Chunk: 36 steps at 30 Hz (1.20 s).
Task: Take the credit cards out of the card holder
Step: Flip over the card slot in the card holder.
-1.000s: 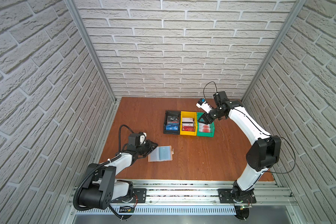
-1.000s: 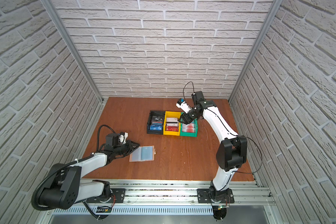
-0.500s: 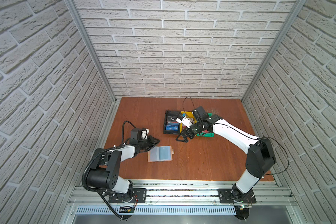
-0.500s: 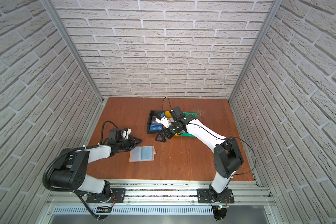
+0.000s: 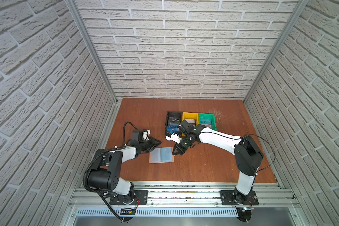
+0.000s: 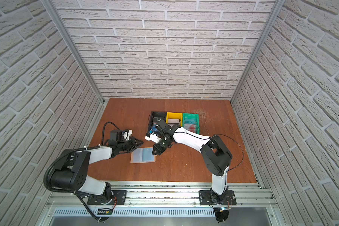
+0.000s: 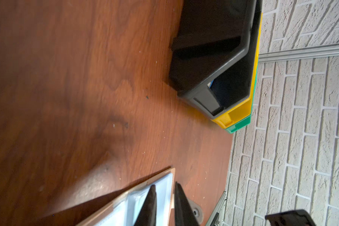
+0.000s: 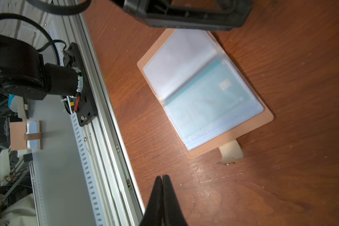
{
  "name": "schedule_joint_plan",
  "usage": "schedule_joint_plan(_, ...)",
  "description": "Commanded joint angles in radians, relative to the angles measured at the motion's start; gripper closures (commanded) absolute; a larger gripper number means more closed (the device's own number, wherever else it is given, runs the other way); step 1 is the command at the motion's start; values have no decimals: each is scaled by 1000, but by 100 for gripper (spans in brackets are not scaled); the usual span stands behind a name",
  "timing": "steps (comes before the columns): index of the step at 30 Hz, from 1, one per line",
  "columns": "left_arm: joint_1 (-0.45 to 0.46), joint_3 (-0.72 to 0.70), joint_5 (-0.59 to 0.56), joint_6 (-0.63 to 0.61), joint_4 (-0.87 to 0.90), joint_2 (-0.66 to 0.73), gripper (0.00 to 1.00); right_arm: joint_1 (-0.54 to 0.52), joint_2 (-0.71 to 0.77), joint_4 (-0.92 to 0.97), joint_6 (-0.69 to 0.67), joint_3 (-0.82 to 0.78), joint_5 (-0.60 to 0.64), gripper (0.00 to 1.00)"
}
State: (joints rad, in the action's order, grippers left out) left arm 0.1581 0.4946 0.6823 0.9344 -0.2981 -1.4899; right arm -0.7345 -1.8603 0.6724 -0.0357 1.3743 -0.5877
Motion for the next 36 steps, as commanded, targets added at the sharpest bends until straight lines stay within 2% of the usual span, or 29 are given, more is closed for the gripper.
schedule_joint_plan(1,0,-35,-11,-15,-48,16,81,-16,-17,15,6,-23,17,94)
schedule_joint_plan(12,46,-106,-84,-2,-36,6,81,-19,-111,21,9,-16,49,94)
schedule_joint_plan(19,61,-109,-118,-6,3,13,81,-18,-197,37,-1,54,29,94)
schedule_joint_plan(30,66,-103,-128,-13,11,-3,81,-17,-210,71,-23,125,19,94)
schedule_joint_plan(36,67,-111,-124,-7,-17,-19,81,-13,-265,99,-37,186,24,95)
